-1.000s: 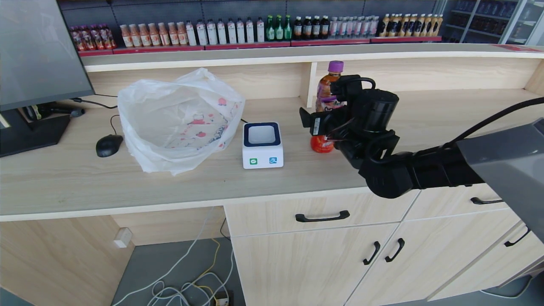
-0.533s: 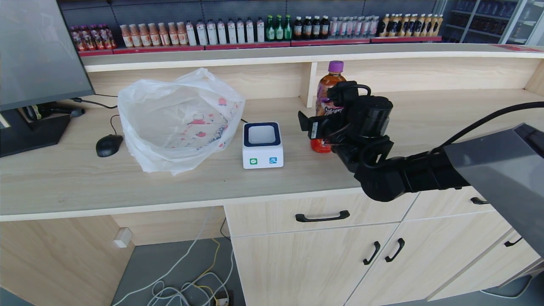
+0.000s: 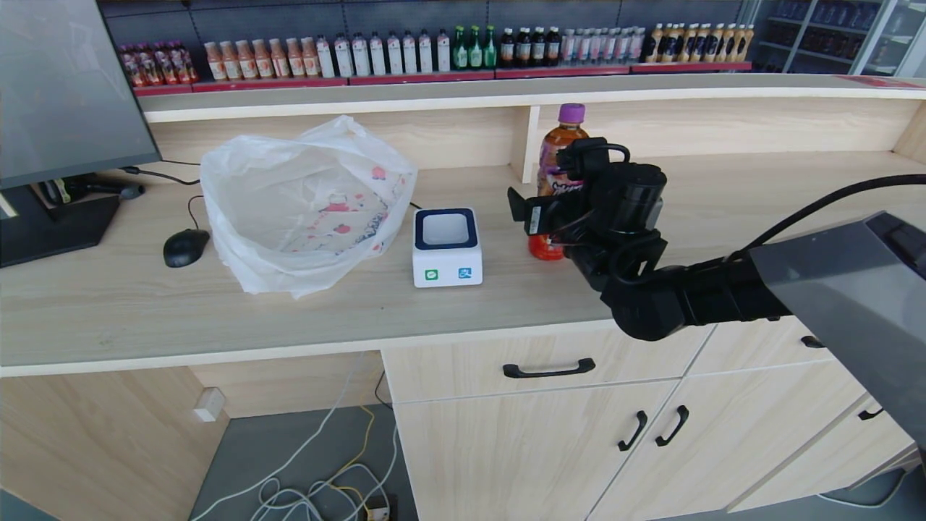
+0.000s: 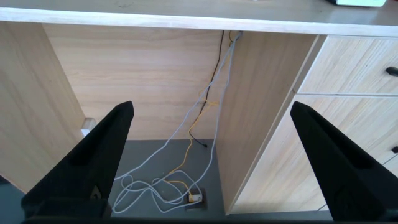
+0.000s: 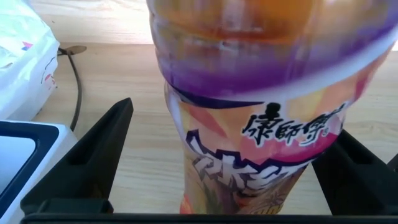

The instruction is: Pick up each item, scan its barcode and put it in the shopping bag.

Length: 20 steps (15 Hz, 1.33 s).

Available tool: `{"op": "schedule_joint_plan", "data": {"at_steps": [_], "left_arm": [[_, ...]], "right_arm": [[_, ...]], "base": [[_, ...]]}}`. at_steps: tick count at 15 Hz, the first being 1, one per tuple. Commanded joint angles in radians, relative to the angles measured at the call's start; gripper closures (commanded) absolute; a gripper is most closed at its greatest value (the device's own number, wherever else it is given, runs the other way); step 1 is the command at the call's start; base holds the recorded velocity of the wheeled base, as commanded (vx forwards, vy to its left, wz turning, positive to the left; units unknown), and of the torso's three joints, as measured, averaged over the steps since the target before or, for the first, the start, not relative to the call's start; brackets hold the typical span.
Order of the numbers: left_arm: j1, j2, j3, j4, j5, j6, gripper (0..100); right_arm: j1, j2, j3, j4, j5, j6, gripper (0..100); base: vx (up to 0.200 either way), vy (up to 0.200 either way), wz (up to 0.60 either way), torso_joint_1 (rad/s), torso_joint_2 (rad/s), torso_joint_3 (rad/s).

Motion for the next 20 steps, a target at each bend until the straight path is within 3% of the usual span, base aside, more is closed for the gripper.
{"op": "schedule_joint_plan", "data": {"at_steps": [1,13,14,20], "left_arm": [[0.000,0.000,0.000,0.000,0.000,-0.001,0],[0.000,0.000,0.000,0.000,0.000,-0.001,0],[0.000,0.000,0.000,0.000,0.000,-0.001,0],[0.000,0.000,0.000,0.000,0.000,-0.001,0]], "right_arm": [[0.001,0.013,-0.015,0.000,0.000,-0.001,0],[-0.001,0.047,-0.063,0.002,0.003,0.000,0],[-0.001,0.045,-0.064,0.002,0.003,0.002,100],[-0.002,0.043,-0.070,-0.002,0.001,0.020,100]], "base": [[0.000,0.000,0.00,0.000,0.00,0.000],[0.000,0.000,0.00,0.000,0.00,0.000],[0.000,0.000,0.00,0.000,0.00,0.000],[0.000,0.000,0.00,0.000,0.00,0.000]]}}
